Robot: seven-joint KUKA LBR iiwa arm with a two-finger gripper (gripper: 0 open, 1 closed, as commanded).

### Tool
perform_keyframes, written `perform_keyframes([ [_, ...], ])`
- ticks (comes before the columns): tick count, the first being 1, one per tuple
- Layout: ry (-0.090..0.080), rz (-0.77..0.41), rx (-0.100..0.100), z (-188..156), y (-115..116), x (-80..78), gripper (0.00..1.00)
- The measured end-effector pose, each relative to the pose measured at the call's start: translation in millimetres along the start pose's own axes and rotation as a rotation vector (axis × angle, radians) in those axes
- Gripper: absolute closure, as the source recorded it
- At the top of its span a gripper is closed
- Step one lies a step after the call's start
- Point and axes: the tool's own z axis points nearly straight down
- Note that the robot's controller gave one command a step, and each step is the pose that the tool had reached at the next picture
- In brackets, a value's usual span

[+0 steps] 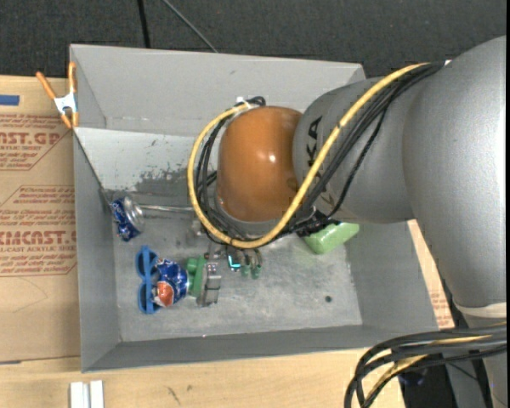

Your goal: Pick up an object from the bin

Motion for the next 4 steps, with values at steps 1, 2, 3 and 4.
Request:
perform_keyframes([
  [1, -0.002, -0.010, 0.000, 80.0, 19.5, -6.1, 0.00],
  [2, -0.007, -0.007, -0.002, 75.6, 18.6, -7.8, 1.00],
  [3, -0.004, 0.117, 0.003, 74.4, 81.4, -23.3, 1.00],
  [4, -0.015, 0.076, -0.005, -70.2, 87.6, 1.7, 1.00],
])
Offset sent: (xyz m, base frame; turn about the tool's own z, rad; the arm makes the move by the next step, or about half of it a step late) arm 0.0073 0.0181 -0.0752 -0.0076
